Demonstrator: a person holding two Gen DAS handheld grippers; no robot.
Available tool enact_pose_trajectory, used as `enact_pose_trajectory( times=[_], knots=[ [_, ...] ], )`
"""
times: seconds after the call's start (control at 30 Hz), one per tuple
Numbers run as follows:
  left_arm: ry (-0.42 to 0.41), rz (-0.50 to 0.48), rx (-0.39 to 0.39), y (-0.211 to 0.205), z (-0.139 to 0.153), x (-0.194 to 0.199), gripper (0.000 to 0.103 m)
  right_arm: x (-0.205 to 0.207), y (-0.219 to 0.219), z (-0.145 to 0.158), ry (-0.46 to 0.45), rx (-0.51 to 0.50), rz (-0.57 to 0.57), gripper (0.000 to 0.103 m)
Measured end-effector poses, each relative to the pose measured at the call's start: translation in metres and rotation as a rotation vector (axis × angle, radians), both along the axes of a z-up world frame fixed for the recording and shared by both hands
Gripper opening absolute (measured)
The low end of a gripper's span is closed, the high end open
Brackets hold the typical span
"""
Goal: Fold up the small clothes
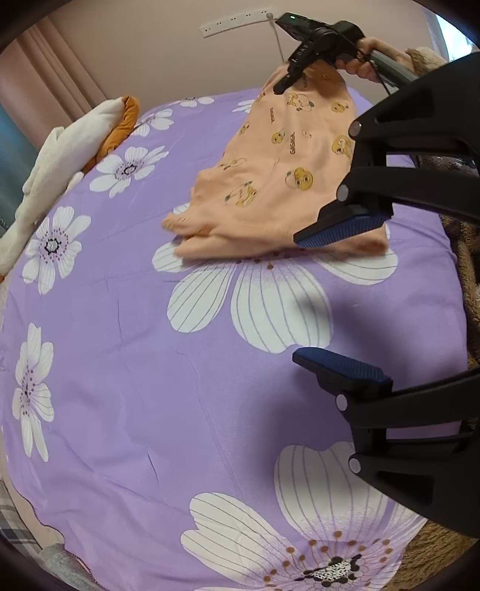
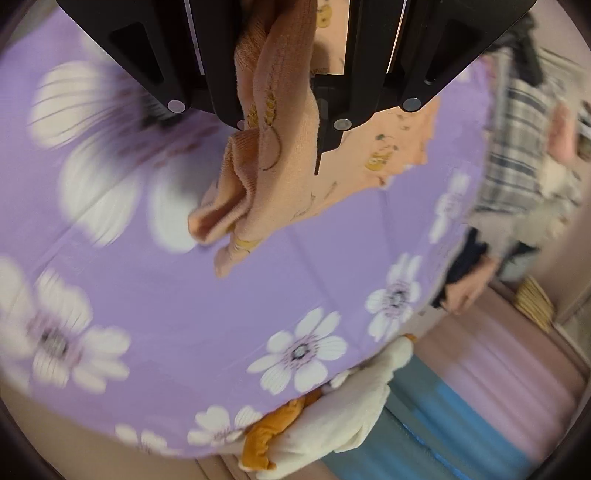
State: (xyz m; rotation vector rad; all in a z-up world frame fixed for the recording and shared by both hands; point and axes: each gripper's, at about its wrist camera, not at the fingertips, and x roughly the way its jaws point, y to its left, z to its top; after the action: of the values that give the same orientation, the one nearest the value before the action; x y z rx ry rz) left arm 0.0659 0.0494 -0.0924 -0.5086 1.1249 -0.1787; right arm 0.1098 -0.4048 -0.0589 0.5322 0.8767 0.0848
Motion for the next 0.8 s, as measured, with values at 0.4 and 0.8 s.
enact_pose_trajectory(
  times=[0.4,0.8],
  knots=[
    [-0.005,0.024,0.015,0.015,-0.001,-0.013,0.059,0.01,0.162,0.043,-0.135,-0.561,0.36,0.012],
    [0.015,0.017,0.013,0.018,-0.006,-0.021,0.062,0.014,0.239,-0.037,0.073,-0.373,0.634,0.051]
  ],
)
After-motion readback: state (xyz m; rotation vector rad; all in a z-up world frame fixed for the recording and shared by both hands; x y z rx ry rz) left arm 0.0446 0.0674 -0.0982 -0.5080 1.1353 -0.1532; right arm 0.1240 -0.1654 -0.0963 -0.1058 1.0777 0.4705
